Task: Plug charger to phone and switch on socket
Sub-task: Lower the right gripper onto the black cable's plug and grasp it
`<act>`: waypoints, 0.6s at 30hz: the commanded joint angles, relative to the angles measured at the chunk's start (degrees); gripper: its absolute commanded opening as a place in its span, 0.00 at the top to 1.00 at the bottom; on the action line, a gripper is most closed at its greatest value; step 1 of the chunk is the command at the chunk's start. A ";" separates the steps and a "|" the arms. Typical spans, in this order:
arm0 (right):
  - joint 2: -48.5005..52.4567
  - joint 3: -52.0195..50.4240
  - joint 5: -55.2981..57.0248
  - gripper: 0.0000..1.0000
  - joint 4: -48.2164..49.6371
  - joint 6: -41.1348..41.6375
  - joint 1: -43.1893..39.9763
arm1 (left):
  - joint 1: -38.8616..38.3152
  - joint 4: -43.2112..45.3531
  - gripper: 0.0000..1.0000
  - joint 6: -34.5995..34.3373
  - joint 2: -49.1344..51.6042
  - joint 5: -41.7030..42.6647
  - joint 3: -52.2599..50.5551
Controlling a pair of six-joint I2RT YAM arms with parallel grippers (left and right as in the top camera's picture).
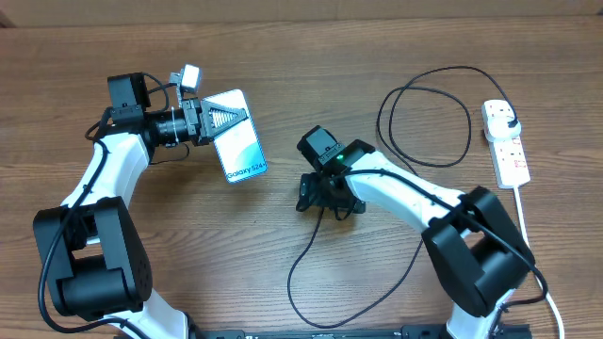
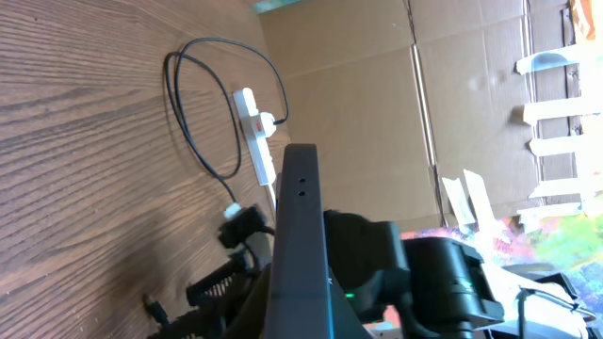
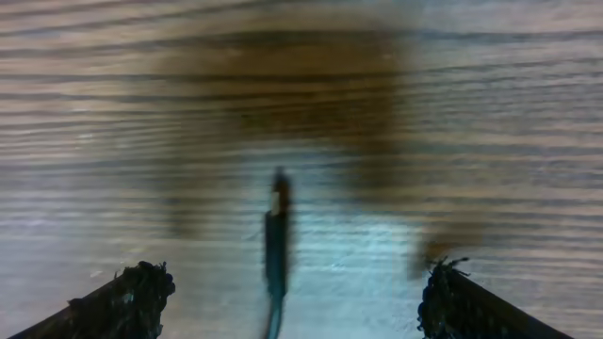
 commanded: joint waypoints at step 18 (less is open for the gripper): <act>4.90 1.09 -0.24 0.51 -0.63 -0.98 0.02 | 0.09 0.24 0.96 1.27 -0.72 1.97 0.22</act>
